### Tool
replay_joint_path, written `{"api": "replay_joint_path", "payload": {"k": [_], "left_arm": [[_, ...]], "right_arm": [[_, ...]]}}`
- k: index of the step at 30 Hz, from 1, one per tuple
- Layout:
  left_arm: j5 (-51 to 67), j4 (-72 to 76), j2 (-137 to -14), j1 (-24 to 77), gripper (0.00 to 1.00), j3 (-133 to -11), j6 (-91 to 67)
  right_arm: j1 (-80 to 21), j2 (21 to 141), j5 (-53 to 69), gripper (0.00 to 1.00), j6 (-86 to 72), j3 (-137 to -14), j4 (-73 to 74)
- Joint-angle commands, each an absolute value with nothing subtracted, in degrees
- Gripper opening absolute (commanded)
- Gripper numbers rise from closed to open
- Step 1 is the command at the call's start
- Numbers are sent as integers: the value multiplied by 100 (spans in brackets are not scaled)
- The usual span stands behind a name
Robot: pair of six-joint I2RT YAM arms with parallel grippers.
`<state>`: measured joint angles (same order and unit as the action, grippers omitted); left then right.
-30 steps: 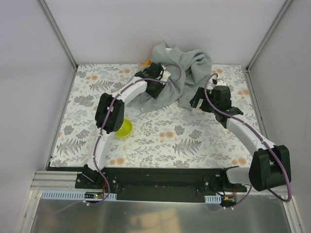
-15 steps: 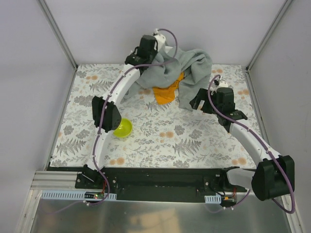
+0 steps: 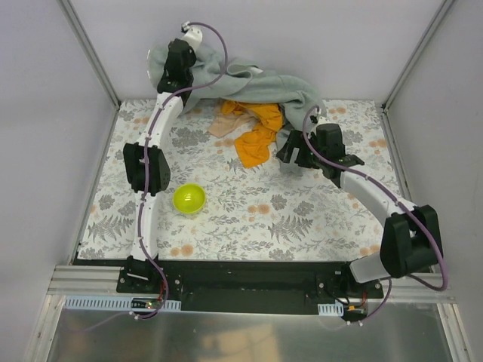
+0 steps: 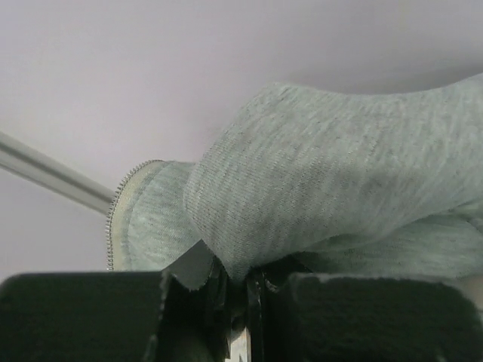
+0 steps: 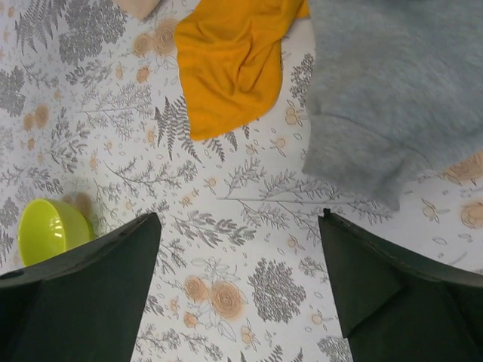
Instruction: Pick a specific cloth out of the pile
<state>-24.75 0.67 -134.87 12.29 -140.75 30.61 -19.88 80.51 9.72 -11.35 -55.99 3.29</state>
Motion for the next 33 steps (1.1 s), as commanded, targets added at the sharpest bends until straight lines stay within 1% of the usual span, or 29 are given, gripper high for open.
{"api": "replay_joint_path", "payload": {"k": [1,3,4,5,6,8,10,12,14,19,23,27,31,32,33], "left_arm": [[-2812,-95,-13965,1134,0,-13571,3243],[-2742,-411,-14062,1134,0,-13457,3182],[-2699,-604,-14106,1142,8,-13473,3086],[-2672,-789,-14115,1134,22,-13465,3041],[-2654,-939,-14107,1134,38,-13456,2963],[-2558,-1273,-13967,1125,65,-13395,2735],[-2269,-1572,-13625,1090,78,-13132,2445],[-1848,-1809,-13133,1055,87,-12720,2181],[-1400,-2081,-12694,1011,91,-12412,2013],[-784,-2653,-11762,993,99,-11735,1846],[-327,-3128,-11251,1002,99,-11251,1723],[174,-3383,-10855,1002,99,-10733,1582],[378,-3419,-10688,1011,99,-10433,1503],[404,-3445,-10679,1011,99,-10389,1459],[422,-3463,-10679,1019,99,-10354,1433]], "right_arm": [[-2074,8647,897,92,-1327,-6440,27],[-2109,9024,687,90,-1379,-6809,52],[-2109,9279,581,87,-1432,-7081,79],[-2118,9490,423,84,-1528,-7284,157],[-2109,9701,326,81,-1581,-7512,210],[-2109,10088,203,77,-1669,-7882,325],[-2109,10448,115,74,-1731,-8216,404],[-2109,10791,44,70,-1775,-8533,431],[-2118,11125,35,68,-1819,-8875,501],[-2101,11969,-290,62,-1968,-9851,817],[-2101,12497,-404,59,-1995,-10466,879],[-2048,12998,-624,59,-1934,-11169,1282],[-2030,13402,-545,59,-1898,-11776,1424],[-2030,13490,-510,56,-1898,-11908,1441],[-2039,13552,-449,49,-1907,-12031,1459]]}}
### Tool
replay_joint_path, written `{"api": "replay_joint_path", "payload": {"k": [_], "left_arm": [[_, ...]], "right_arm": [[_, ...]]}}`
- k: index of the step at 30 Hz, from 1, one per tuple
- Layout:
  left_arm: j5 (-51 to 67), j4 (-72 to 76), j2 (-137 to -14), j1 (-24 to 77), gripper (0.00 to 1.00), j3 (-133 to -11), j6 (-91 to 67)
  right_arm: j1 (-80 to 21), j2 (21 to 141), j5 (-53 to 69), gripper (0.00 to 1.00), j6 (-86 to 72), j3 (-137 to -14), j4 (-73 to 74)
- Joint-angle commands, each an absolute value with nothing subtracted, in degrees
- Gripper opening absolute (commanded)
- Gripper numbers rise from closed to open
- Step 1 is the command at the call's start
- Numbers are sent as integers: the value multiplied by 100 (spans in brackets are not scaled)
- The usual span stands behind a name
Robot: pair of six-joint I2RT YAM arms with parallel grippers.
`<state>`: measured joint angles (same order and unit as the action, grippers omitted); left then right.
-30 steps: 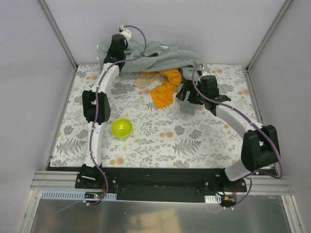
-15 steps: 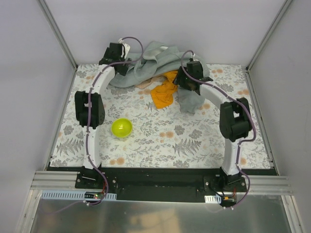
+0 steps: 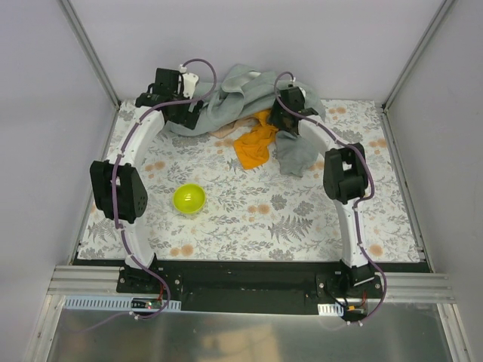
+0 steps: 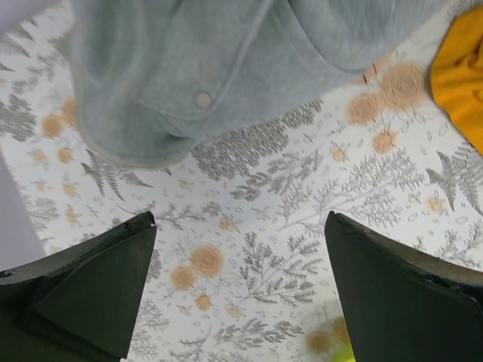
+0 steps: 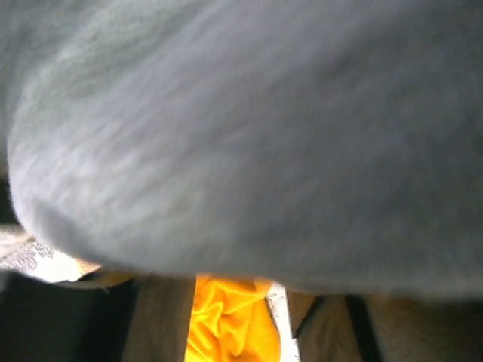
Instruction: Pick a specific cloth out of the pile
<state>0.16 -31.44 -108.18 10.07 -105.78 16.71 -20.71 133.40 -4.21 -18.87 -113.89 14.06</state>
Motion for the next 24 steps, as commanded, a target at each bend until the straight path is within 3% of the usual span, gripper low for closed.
{"api": "replay_joint_path", "payload": {"k": [1,6,18,24], "left_arm": [[448,-3480,-10679,1020,99,-10319,1398],[510,-3551,-10617,1020,99,-10204,1327],[580,-3595,-10485,1020,99,-10134,1257],[554,-3630,-10406,1020,99,-10108,1274]], "right_arm": [[-2022,13622,-413,41,-1925,-12154,1511],[-1995,13580,-395,0,-1837,-12296,1661],[-1986,11226,658,0,-1239,-11531,1275],[-1846,10302,1317,0,-1248,-12355,1134]]}}
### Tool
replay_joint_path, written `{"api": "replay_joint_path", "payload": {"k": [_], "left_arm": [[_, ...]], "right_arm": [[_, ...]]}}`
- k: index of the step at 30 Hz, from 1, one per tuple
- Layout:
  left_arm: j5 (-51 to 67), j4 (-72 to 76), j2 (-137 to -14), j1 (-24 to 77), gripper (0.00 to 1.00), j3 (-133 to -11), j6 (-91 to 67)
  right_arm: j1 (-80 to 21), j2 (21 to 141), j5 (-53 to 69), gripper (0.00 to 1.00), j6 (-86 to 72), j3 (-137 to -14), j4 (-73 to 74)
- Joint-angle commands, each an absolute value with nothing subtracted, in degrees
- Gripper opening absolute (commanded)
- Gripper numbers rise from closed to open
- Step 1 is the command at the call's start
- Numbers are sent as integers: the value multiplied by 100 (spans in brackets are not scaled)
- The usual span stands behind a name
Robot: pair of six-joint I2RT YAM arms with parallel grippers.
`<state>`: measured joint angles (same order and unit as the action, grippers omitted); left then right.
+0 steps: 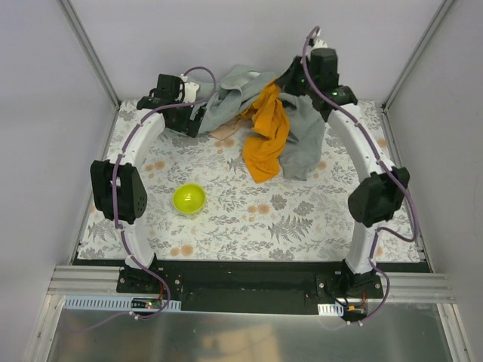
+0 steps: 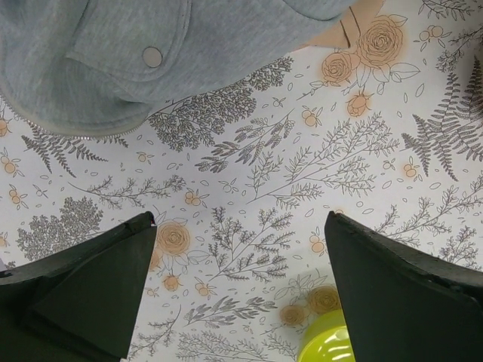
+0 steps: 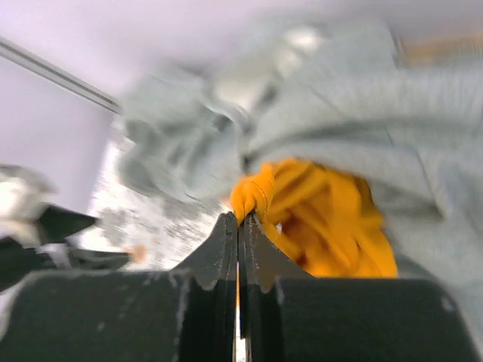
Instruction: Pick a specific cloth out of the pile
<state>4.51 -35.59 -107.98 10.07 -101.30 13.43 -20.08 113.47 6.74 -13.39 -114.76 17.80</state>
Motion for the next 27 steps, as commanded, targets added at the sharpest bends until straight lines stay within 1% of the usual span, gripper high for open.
{"api": "replay_joint_path", "payload": {"k": [1,5,8,13,17,22,27], "left_arm": [[536,-3639,-10389,1020,99,-10099,1274],[457,-3656,-10327,1020,99,-10046,1318],[404,-3674,-10292,1020,99,-9993,1345],[316,-3718,-10187,1011,99,-9932,1371],[316,-3727,-10081,1019,99,-9870,1345],[422,-3753,-9949,1011,99,-9695,1169],[501,-3753,-9695,1011,99,-9335,1011]], "right_arm": [[-1794,10222,1405,0,-1300,-12531,1108],[-1600,9845,1766,0,-1450,-13095,985],[-1573,9450,2003,0,-1415,-13148,888],[-1573,8527,2408,0,-1441,-12754,862],[-1573,7964,2863,0,-1801,-12455,651],[-1608,7367,3409,0,-2364,-11849,334],[-1626,6427,3410,0,-2233,-10322,360]]}}
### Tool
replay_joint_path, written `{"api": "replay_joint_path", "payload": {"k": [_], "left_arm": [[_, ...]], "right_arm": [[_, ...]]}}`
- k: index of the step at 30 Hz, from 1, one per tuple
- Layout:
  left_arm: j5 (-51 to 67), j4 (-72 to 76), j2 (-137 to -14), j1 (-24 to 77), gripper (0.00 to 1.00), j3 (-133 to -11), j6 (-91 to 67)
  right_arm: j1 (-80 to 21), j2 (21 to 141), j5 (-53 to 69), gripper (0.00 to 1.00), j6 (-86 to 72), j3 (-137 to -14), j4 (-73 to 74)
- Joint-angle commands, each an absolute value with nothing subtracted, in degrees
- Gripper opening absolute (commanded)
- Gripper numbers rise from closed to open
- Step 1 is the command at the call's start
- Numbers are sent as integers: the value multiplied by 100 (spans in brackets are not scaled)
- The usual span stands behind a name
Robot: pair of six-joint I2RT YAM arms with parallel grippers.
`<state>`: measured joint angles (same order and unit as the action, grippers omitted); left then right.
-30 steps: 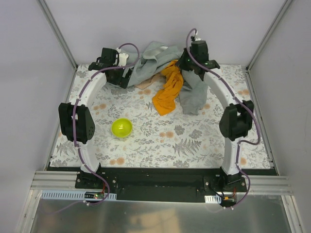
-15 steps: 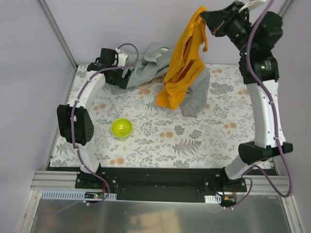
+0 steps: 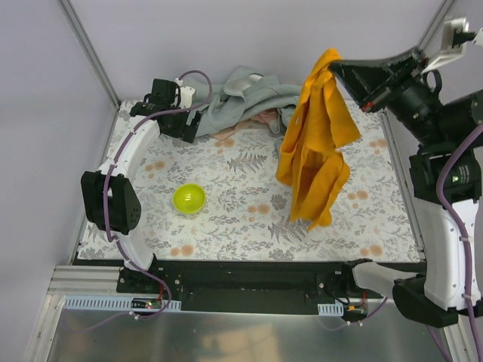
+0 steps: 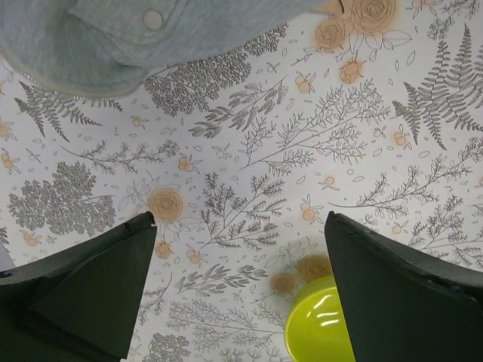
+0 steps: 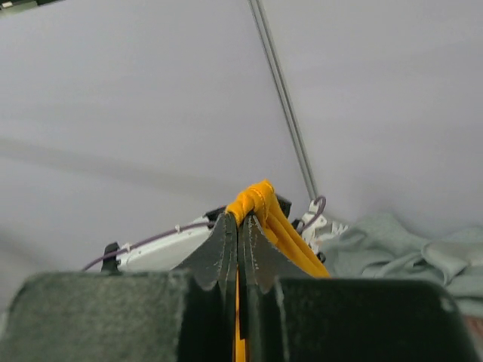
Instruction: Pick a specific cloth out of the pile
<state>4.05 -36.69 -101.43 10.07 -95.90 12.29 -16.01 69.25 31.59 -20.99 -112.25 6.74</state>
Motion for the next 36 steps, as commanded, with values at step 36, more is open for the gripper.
{"api": "replay_joint_path", "payload": {"k": [36], "left_arm": [[633,-3762,-8376,1019,99,-7831,940]], "right_arm": [[-4763,5228,1583,0,-3129,-3402,2716]]}}
